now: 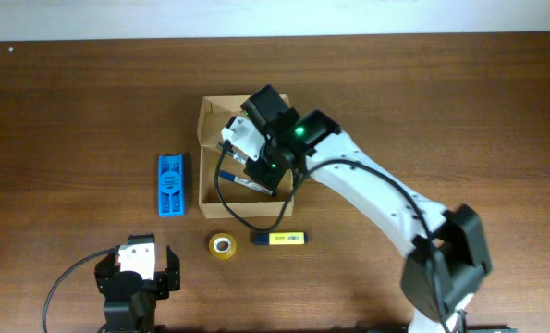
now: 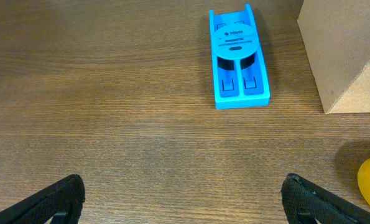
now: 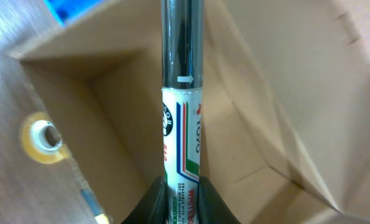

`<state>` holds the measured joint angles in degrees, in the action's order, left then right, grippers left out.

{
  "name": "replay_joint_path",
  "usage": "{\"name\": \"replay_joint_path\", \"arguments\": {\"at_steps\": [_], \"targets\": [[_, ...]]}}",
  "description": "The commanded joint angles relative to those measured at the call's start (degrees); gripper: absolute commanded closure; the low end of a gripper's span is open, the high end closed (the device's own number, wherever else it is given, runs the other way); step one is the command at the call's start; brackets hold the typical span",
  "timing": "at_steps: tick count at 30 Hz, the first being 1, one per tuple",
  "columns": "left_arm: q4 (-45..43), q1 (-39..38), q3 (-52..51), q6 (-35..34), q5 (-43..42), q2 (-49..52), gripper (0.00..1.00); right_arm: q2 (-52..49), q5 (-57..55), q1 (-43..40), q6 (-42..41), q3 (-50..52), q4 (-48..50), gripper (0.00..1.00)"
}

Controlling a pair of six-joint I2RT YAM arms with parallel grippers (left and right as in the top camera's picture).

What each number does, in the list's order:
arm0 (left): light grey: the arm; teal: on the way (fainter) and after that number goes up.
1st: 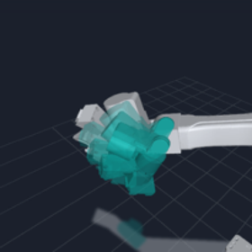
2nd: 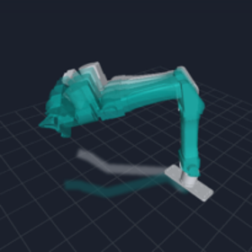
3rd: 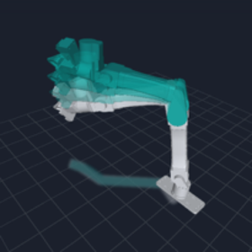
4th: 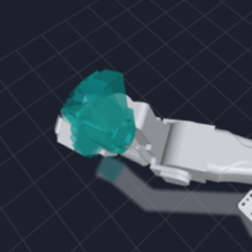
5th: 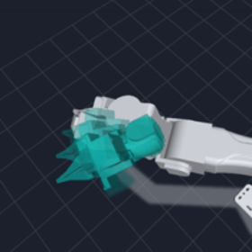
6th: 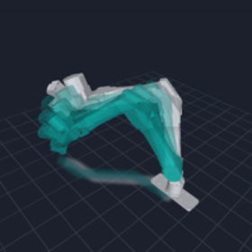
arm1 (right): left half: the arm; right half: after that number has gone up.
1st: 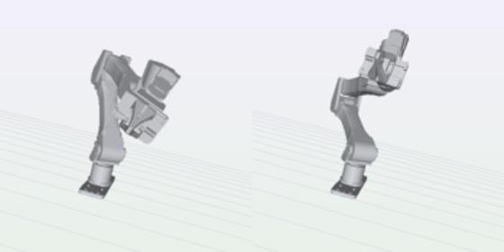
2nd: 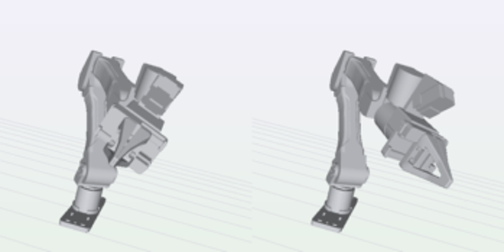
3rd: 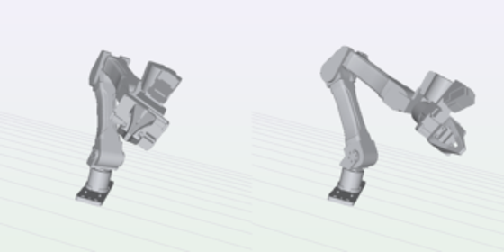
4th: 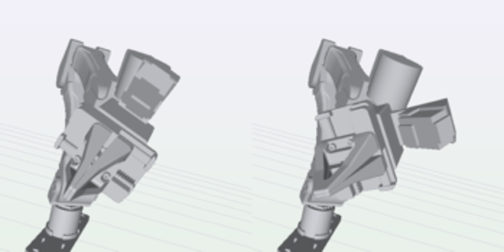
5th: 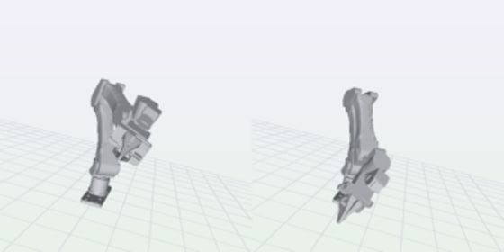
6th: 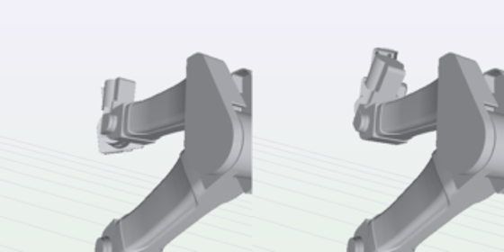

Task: Pack container
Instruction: 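Carry the black marker into the box and open the right gripper, then move the right gripper to the yellow highlighter and grasp it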

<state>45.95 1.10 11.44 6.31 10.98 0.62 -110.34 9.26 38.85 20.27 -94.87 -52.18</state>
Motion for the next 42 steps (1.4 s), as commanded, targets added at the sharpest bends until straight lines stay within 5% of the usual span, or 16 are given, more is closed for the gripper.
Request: {"name": "replay_joint_path", "arguments": {"at_steps": [1, 8, 13, 20, 22, 23, 27, 34, 42], "targets": [[-0.11, 0.2, -0.37, 0.46, 0.44, -0.33, 0.01, -3.8, -0.9, 0.52, 2.27, -0.83, 0.09, 0.84], [-0.11, 0.2, -0.37, 0.46, 0.44, -0.33, 0.01, -7.63, -0.9, 0.57, 3.93, -0.83, 0.35, 0.83], [-0.11, 0.2, -0.37, 0.46, 0.44, -0.33, 0.01, -7.96, -0.9, 0.63, 3.91, -0.85, 1.31, 0.63], [-0.11, 0.2, -0.37, 0.46, 0.44, -0.33, 0.0, -5.42, -0.9, 0.63, 0.2, -4.35, 0.9, 0.57], [-0.11, 0.2, -0.37, 0.46, 0.44, -0.33, 0.0, -3.34, -1.16, 0.61, -1.03, -7.17, -0.37, 0.37], [-0.11, 0.2, -0.37, 0.46, 0.44, -0.33, 0.0, -2.49, -1.29, 0.61, -1.79, -8.61, -0.83, 0.0], [-0.11, 0.2, -0.37, 0.46, 0.44, -0.33, 0.0, 1.03, -0.83, 0.61, -4.68, -15.67, -8.13, 0.01], [-0.11, 0.2, -0.37, 0.46, 0.44, -0.33, 0.0, 7.98, -0.2, 0.61, 8.28, -17.84, -23.85, 0.0], [-0.11, 0.2, -0.37, 0.46, 0.44, -0.33, 0.01, 22.38, 0.48, 0.63, 9.97, -5.6, -29.18, 0.01]]}}
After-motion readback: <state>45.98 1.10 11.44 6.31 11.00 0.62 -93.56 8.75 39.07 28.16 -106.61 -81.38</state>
